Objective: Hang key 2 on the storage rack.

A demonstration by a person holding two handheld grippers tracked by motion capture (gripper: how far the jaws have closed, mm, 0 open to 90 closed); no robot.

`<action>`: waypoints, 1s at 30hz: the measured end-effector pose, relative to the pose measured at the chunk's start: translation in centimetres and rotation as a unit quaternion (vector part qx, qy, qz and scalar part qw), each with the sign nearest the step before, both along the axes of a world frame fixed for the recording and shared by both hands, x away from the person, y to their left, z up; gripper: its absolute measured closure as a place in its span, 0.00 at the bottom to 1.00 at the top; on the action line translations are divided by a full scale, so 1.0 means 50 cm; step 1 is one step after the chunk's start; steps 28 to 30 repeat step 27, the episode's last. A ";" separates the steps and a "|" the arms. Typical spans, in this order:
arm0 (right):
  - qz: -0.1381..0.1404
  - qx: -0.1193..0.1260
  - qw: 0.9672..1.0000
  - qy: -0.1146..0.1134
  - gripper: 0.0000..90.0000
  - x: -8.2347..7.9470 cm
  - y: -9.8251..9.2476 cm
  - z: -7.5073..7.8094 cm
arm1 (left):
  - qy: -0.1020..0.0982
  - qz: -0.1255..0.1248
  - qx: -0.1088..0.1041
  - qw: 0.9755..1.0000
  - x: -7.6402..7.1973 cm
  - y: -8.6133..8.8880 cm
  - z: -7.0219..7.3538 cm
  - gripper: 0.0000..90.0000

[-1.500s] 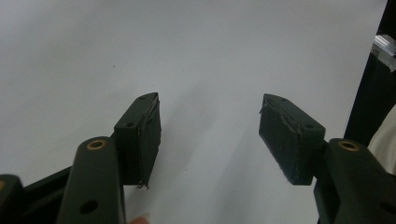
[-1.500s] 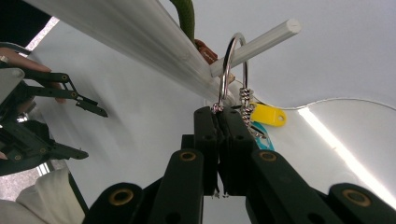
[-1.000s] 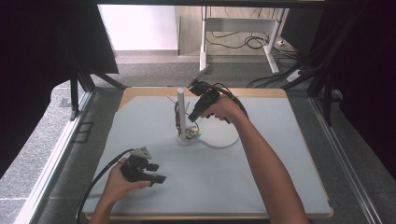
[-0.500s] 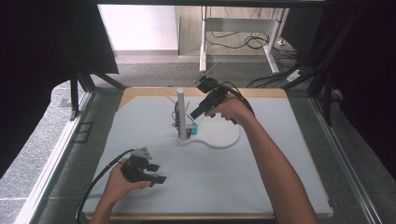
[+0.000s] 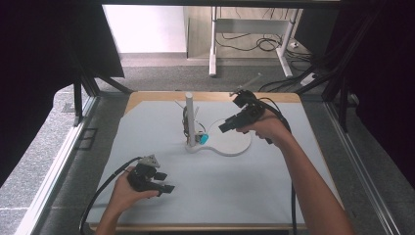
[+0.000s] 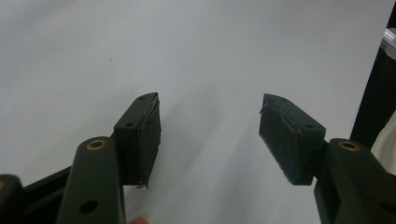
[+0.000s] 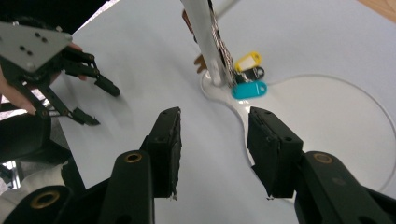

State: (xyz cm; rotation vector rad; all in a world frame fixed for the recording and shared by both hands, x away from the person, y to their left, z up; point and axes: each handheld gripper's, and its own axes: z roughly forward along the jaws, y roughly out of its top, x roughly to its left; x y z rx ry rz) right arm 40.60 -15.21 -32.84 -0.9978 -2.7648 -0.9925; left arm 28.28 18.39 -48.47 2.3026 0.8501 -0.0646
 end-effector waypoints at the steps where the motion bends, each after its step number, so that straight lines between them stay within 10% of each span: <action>1: -0.005 -0.001 1.000 -0.003 0.61 -0.008 -0.015 -0.006 | 0.000 0.000 0.000 1.000 0.000 0.000 0.000 0.43; 9: -0.022 0.008 0.999 -0.042 0.59 -0.073 -0.099 -0.056 | -0.002 0.002 0.001 1.000 -0.002 0.002 0.002 0.43; 20: -0.080 0.053 0.995 -0.039 0.59 -0.139 -0.209 -0.181 | 0.000 0.006 0.004 1.000 -0.003 0.000 0.000 0.43; 30: -0.099 0.061 0.991 -0.060 0.53 -0.148 -0.219 -0.184 | -0.003 0.009 0.005 1.000 -0.006 0.002 0.002 0.43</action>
